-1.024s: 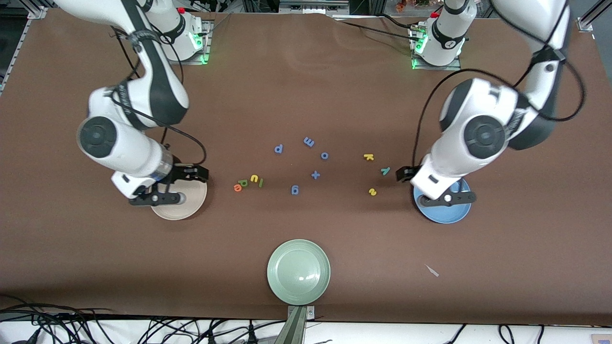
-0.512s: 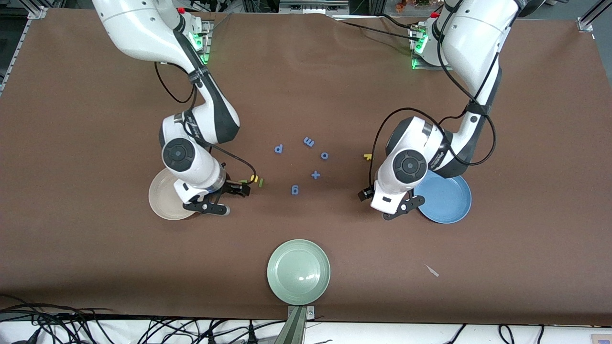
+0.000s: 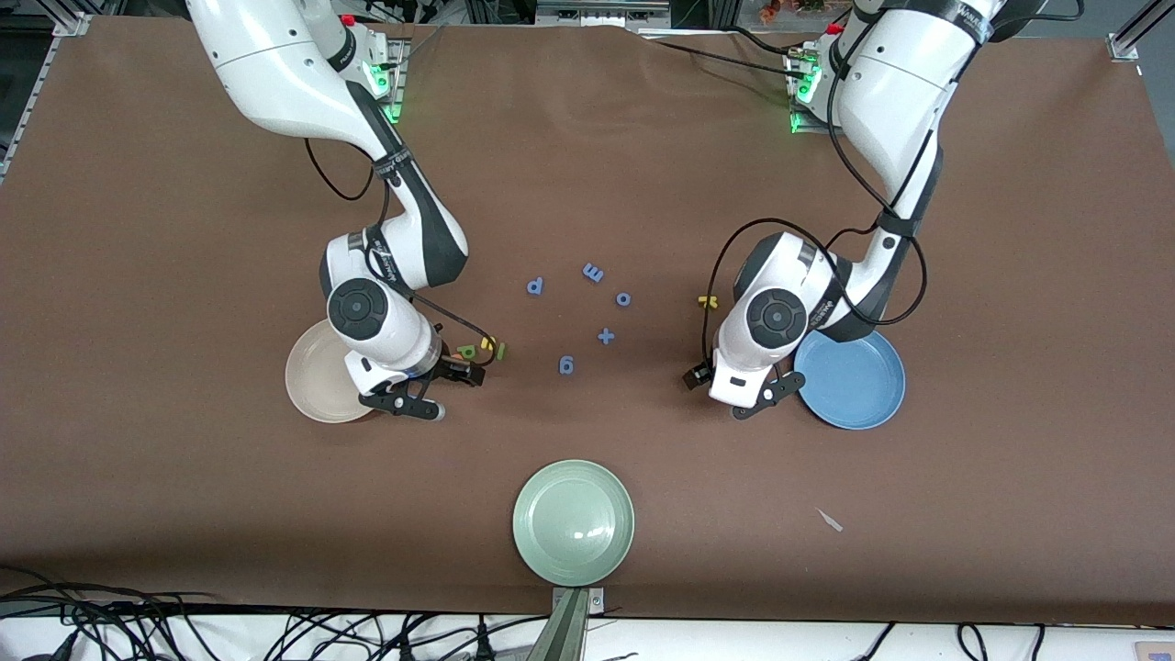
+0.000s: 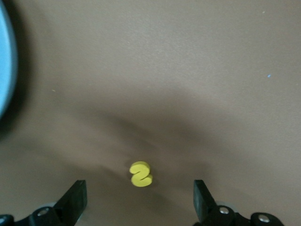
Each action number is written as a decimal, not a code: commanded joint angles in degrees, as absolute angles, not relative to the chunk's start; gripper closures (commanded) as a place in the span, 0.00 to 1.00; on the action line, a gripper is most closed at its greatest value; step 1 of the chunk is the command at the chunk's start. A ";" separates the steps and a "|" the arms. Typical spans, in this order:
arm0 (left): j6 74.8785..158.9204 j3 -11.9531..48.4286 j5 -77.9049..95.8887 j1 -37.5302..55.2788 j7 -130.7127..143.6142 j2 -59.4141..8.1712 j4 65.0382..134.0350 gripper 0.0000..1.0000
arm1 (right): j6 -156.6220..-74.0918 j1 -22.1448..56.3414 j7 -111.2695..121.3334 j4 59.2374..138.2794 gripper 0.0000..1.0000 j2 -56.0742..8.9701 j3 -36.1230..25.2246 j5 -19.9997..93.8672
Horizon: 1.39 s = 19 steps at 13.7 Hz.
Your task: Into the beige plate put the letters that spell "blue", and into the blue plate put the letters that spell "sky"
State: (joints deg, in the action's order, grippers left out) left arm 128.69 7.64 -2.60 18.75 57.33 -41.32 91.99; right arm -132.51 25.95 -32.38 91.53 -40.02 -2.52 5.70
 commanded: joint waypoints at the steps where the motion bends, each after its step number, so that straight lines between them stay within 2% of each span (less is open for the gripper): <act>1: 130.08 7.21 -1.67 19.77 60.64 -41.75 92.72 0.00 | -133.94 26.98 -33.31 90.53 0.02 -41.48 -2.72 6.59; 4: 130.17 7.12 -1.84 20.13 60.30 -42.62 92.64 0.01 | -134.03 27.33 -33.48 90.96 0.02 -42.18 -2.72 6.59; 7: 130.17 7.21 -2.64 19.95 60.73 -43.42 92.55 0.22 | -134.38 27.42 -33.57 92.28 0.02 -42.28 -2.72 6.50; 8: 130.17 7.21 -2.64 19.78 60.91 -43.50 92.55 0.32 | -134.38 27.33 -33.57 92.89 0.02 -42.28 -2.72 6.59; 9: 130.25 7.21 -2.55 19.51 61.17 -43.68 92.64 0.36 | -134.47 27.42 -33.57 93.60 0.07 -42.19 -2.72 6.59; 11: 131.39 7.21 -2.20 19.42 61.26 -44.12 92.81 0.47 | -134.47 27.42 -33.14 94.04 0.08 -42.10 -2.72 6.50; 13: 131.40 7.21 -2.20 19.34 61.26 -44.12 92.81 0.71 | -135.78 27.33 -32.87 95.27 0.08 -42.10 -2.81 6.50; 14: 131.40 7.21 -2.20 19.42 61.26 -44.03 92.81 0.83 | -136.40 27.33 -32.78 95.88 0.13 -42.01 -2.81 6.50; 16: 131.22 7.12 -2.64 19.51 60.30 -44.03 92.64 1.00 | -136.32 27.33 -32.78 96.15 0.26 -41.84 -2.81 6.50; 19: 129.47 6.77 -2.64 18.99 58.72 -42.20 92.37 1.00 | -136.32 27.33 -32.61 96.41 0.47 -41.84 -2.81 6.50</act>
